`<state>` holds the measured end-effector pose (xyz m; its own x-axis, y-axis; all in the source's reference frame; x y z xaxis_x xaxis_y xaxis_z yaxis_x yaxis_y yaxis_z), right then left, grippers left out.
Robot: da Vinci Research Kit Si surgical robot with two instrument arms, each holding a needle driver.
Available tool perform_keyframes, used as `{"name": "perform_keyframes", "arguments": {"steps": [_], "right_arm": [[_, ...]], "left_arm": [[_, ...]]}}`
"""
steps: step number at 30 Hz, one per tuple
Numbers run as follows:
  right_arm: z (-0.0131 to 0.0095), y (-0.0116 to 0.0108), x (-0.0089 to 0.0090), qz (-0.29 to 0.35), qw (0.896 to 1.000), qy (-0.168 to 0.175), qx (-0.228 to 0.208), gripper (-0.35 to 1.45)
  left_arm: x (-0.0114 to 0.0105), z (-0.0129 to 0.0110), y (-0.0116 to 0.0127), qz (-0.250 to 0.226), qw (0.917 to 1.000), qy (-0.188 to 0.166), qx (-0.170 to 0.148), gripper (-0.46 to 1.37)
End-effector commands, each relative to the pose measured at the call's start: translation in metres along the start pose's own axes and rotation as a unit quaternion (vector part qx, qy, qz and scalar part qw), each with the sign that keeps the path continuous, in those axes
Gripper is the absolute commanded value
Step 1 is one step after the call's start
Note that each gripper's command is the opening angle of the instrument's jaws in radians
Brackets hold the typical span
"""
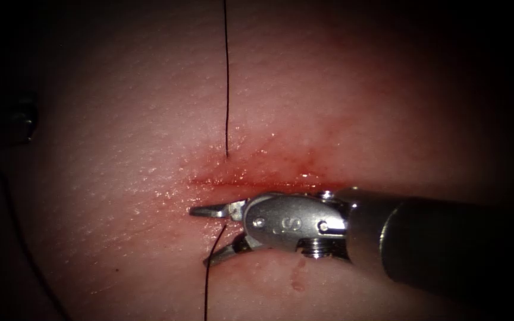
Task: Wound Closure
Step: Grab the suture using the right needle driver and pull it through the tissue
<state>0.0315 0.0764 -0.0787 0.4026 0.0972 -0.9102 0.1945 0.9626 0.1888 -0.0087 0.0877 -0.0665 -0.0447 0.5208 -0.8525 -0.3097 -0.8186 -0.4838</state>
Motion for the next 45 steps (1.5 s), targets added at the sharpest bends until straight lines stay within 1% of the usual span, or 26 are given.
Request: {"name": "perform_keyframes", "arguments": {"steps": [1, 2, 3, 5, 8, 14, 15, 16, 20, 24, 25, 26, 27, 30, 32, 34, 35, 37, 39, 42, 45], "right_arm": [[0.0000, 0.0000, 0.0000, 0.010, 1.000, 0.000, 0.001, 0.57], [-0.0001, 0.0000, 0.0000, 0.020, 1.000, 0.000, 0.002, 0.45], [-0.0004, -0.0001, 0.0001, 0.049, 0.999, 0.002, 0.006, -0.33], [-0.0007, -0.0001, 0.0002, 0.070, 0.997, 0.004, 0.010, -0.35], [-0.0015, -0.0002, 0.0006, 0.102, 0.995, -0.004, -0.001, -0.35], [-0.0024, -0.0009, 0.0013, 0.132, 0.991, -0.009, -0.016, -0.35], [-0.0025, -0.0014, 0.0016, 0.139, 0.990, -0.009, -0.014, -0.35], [-0.0025, -0.0016, 0.0017, 0.142, 0.990, -0.009, -0.014, -0.35], [-0.0028, -0.0040, 0.0029, 0.161, 0.987, -0.008, -0.003, -0.35], [-0.0034, -0.0069, 0.0048, 0.179, 0.984, -0.005, 0.011, -0.35], [-0.0036, -0.0080, 0.0057, 0.190, 0.982, -0.005, 0.017, -0.35], [-0.0037, -0.0085, 0.0060, 0.189, 0.982, -0.006, 0.021, -0.35], [-0.0039, -0.0096, 0.0070, 0.194, 0.981, -0.005, 0.028, -0.35], [-0.0040, -0.0116, 0.0086, 0.197, 0.980, -0.003, 0.039, -0.35], [-0.0039, -0.0133, 0.0101, 0.198, 0.979, 0.000, 0.047, -0.35], [-0.0039, -0.0139, 0.0108, 0.197, 0.979, 0.000, 0.048, -0.35], [-0.0038, -0.0145, 0.0115, 0.195, 0.979, 0.001, 0.050, -0.35], [-0.0037, -0.0152, 0.0122, 0.194, 0.980, 0.002, 0.052, -0.35], [-0.0035, -0.0162, 0.0130, 0.191, 0.980, -0.002, 0.056, -0.35], [-0.0033, -0.0170, 0.0135, 0.187, 0.981, -0.006, 0.059, -0.35], [-0.0032, -0.0170, 0.0135, 0.187, 0.981, -0.006, 0.058, -0.35]], "left_arm": [[0.0000, 0.0000, 0.0000, -0.001, 1.0000, 0.000, -0.002, -0.35], [0.0000, 0.0000, 0.0000, -0.001, 1.0000, 0.000, -0.002, -0.35], [0.0000, 0.0000, 0.0000, -0.001, 1.0000, 0.000, -0.002, -0.35], [0.0001, 0.0000, 0.0000, -0.001, 1.0000, 0.000, -0.003, -0.35], [0.0002, 0.0000, 0.0000, -0.001, 1.0000, 0.000, -0.004, -0.35], [0.0002, 0.0002, -0.0001, -0.002, 1.0000, 0.000, -0.003, -0.35], [0.0002, 0.0004, -0.0002, -0.002, 1.0000, 0.000, -0.002, -0.35], [0.0003, 0.0005, -0.0002, 0.001, 1.0000, 0.000, -0.002, -0.35], [0.0003, 0.0014, -0.0005, 0.001, 1.0000, 0.000, 0.003, -0.35], [0.0004, 0.0023, -0.0006, 0.004, 1.0000, 0.000, -0.003, -0.35], [0.0004, 0.0026, -0.0006, 0.004, 1.0000, 0.000, -0.004, -0.35], [0.0004, 0.0027, -0.0006, 0.007, 1.0000, 0.001, -0.005, -0.35], [0.0004, 0.0029, -0.0006, 0.007, 0.9999, 0.001, -0.007, -0.35], [0.0004, 0.0031, -0.0005, 0.008, 0.9999, 0.001, -0.010, -0.35], [0.0003, 0.0031, -0.0004, 0.008, 0.9999, 0.001, -0.012, -0.35], [0.0003, 0.0031, -0.0004, 0.008, 0.9999, 0.001, -0.013, -0.35], [0.0002, 0.0031, -0.0004, 0.009, 0.9999, 0.001, -0.015, -0.35], [0.0002, 0.0031, -0.0003, 0.009, 0.9998, 0.002, -0.018, -0.35], [0.0001, 0.0031, -0.0002, 0.010, 0.9996, 0.004, -0.027, -0.35], [0.0000, 0.0030, -0.0001, 0.014, 0.9993, 0.004, -0.034, -0.35], [0.0000, 0.0029, 0.0000, 0.013, 0.9992, 0.007, -0.037, -0.35]]}}
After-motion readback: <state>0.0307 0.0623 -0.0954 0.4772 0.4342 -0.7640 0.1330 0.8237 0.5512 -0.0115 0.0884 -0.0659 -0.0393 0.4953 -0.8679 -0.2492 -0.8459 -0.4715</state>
